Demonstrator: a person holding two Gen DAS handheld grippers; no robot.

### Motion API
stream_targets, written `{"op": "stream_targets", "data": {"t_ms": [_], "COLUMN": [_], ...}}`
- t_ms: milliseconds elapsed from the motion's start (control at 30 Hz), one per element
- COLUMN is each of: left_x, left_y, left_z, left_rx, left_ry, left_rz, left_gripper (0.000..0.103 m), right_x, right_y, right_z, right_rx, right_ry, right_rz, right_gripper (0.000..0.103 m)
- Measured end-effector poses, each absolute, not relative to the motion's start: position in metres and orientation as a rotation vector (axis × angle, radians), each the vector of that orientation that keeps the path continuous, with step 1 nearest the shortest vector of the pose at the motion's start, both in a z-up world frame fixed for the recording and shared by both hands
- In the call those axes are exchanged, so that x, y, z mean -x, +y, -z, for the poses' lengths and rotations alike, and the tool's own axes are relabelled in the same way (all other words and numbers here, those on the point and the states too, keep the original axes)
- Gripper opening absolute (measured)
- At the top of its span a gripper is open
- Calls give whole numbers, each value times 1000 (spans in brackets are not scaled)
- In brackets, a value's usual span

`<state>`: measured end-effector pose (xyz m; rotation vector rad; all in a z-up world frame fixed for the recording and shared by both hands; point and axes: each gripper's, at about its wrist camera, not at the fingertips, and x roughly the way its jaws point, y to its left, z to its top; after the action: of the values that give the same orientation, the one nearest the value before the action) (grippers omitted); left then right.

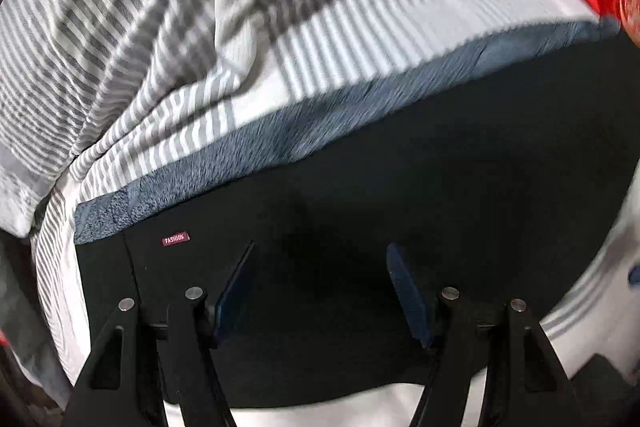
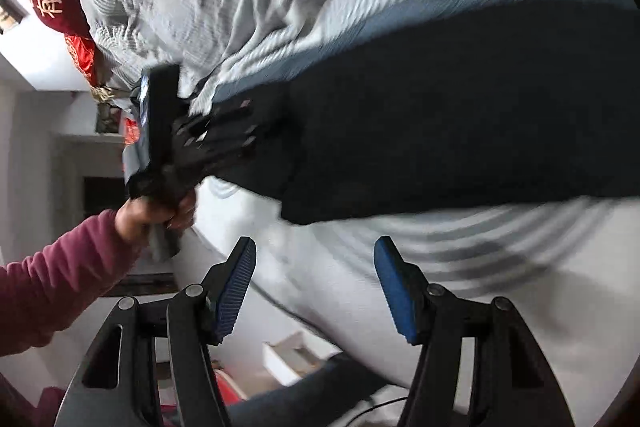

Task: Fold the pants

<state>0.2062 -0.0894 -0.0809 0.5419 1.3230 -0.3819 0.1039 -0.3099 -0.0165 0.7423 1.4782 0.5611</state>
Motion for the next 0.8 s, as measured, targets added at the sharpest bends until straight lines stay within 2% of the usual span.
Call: {"op": "stream_targets", "data": {"t_ms": [67, 167, 533, 600, 633, 700, 733, 767, 800], "left_x": [-203, -185, -183, -182, -183, -189, -190, -192, -192], "left_y": [-84, -86, -65, -55, -53, -51, -48, -43, -39], "left_z": [103, 106, 97, 93, 91, 89, 85, 81, 78], "left_rx": [-610, -681, -602, -587, -579, -575, -569, -563, -558], "left_ry": [1309, 1183, 1160, 1165, 1170, 1182, 1184, 1187, 1187], "left_rz": [392, 439, 492, 497, 501, 503, 495, 480, 466], "left_gripper": [68, 68, 68, 68, 68, 68, 68, 68, 68], "right_x": [-102, -97, -119, -119, -120, -123, -124, -124, -125], "right_y": [-279, -239, -209, -212, -214, -216, -220, -224, -226], "right_z": [31, 50, 66, 75, 78, 83, 86, 88, 87], "right_rx": [-748, -740, -727, -779, -800, -842, -865, -917, -945], "right_ry": [1473, 1467, 1427, 1427, 1424, 1424, 1429, 1421, 1407], "right_rz": [-568, -573, -555, -545, -541, -521, -502, -507, -522], "right_gripper": [65, 65, 63, 57, 51, 34, 12, 6, 6]}}
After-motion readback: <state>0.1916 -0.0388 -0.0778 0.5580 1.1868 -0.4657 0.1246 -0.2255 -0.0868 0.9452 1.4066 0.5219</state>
